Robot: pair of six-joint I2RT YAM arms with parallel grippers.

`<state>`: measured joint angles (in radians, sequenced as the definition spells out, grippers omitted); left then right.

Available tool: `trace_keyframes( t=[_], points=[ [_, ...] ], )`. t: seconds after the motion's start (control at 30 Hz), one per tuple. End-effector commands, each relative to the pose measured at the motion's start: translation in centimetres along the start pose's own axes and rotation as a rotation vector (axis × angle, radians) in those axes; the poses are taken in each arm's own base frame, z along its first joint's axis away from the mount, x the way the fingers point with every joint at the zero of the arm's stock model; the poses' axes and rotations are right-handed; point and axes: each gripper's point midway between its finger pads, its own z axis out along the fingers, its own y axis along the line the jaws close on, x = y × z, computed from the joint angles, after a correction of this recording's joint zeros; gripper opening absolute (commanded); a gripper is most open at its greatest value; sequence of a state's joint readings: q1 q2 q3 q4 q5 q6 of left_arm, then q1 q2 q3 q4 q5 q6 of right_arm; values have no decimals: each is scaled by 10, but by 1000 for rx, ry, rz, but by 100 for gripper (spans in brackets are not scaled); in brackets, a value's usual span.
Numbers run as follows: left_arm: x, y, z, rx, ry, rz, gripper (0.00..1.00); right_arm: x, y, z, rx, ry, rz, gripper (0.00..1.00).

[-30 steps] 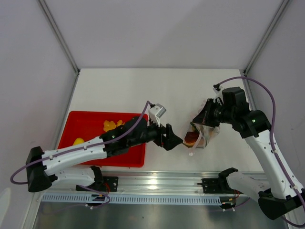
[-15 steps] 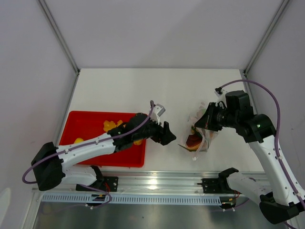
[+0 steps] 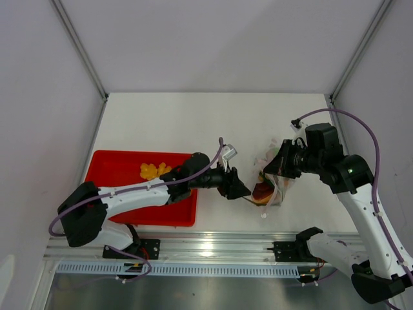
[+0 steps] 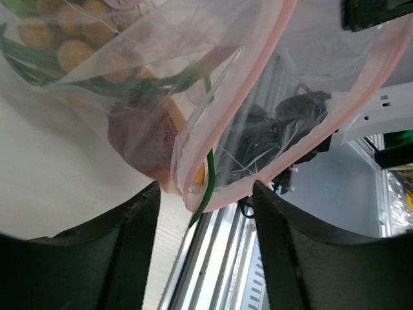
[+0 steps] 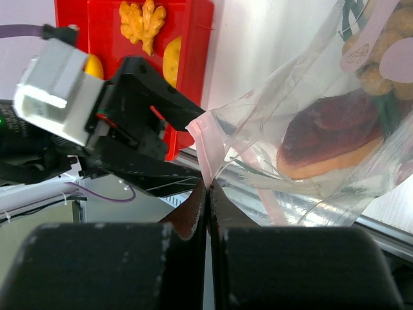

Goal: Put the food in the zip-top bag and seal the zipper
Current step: Adjust the zipper food storage bag at the center of the board.

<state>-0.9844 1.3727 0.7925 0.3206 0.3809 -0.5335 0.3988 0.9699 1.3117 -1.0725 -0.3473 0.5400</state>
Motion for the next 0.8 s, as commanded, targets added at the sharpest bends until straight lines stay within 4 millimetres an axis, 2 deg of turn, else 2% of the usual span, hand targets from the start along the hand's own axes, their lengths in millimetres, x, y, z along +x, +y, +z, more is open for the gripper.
trace_keyframes(
  t=[0.0,0.17,0.27,0.3,0.47,0.6,0.63,0.7,0.77],
  points=[
    [-20,-24,13,112,-39,-4,59,-11,14,-8,-47,-42,-36,0],
    [-16,-15,26,79,0,-29,44,-15,15,-6,-48,-43,-31,0],
    [-16,-12,31,58,25,-48,14,-17,14,-5,-39,-49,-35,0],
    [-14,-11,31,58,34,-54,1,-18,14,-6,-34,-53,-36,0],
    [-20,-24,29,96,37,-82,1,-21,-5,-4,66,-69,-47,3],
    [-30,-42,24,150,30,-147,1,-23,-18,-8,141,-79,-67,23],
    [-32,-46,22,163,32,-161,1,-25,-23,-10,168,-91,-72,35],
    [-38,-50,20,162,34,-214,1,-23,-31,-13,208,-93,-83,46],
    [-43,-56,19,180,33,-243,0,-21,-38,-17,247,-92,-89,49]
  ],
)
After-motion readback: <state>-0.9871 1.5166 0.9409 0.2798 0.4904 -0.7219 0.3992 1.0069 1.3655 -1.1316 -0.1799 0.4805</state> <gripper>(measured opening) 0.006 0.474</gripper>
